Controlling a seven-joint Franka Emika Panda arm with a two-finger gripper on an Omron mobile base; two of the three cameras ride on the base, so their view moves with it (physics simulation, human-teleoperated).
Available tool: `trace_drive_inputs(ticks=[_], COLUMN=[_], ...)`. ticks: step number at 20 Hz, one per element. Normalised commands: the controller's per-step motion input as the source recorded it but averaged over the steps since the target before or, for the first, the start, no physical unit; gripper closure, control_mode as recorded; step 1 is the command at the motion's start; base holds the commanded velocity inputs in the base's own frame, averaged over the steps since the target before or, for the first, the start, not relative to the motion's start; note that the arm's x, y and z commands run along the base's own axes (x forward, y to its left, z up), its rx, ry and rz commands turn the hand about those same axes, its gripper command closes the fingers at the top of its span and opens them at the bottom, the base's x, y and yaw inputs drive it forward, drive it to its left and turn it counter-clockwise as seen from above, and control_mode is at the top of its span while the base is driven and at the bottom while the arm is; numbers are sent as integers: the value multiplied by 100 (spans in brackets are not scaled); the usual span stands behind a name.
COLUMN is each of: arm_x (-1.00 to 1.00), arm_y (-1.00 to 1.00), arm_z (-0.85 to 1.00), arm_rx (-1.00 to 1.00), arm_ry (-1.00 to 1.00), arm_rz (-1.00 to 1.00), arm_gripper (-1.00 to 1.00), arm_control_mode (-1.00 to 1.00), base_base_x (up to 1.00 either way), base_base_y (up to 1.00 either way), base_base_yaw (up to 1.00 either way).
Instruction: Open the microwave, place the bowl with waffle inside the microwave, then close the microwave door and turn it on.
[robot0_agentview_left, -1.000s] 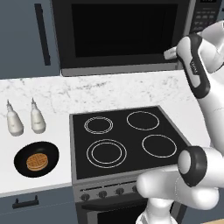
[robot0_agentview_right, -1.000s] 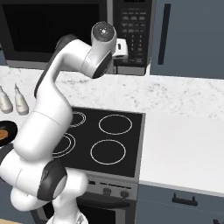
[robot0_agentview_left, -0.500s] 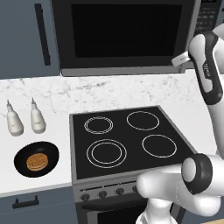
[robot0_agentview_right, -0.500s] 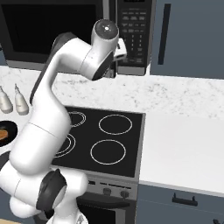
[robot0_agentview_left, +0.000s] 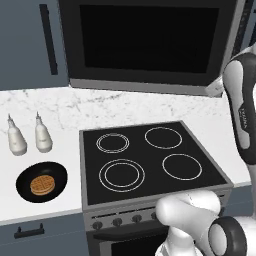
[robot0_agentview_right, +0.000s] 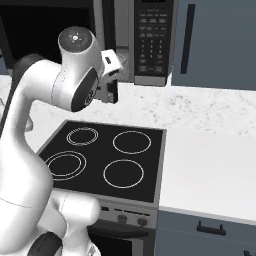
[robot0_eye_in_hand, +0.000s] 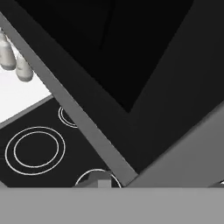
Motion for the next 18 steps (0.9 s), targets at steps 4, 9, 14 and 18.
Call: trace_drive_inputs(ticks=[4,9,14,18], arm_x=[-100,-100,-100,-100], arm_y=[100,100,100,100], arm_z=[4,-1,-21,-44], arm_rx=[-22,-21,-17,-12], arm_ry=[2,0,-1,-12], arm_rz=[12,15,15,10], arm_gripper=[100,100,100,100], arm_control_mode=[-100,-100,-100,-100], base_base_x=[0,0,0,0], base_base_y=[0,0,0,0], base_base_yaw=[0,0,0,0])
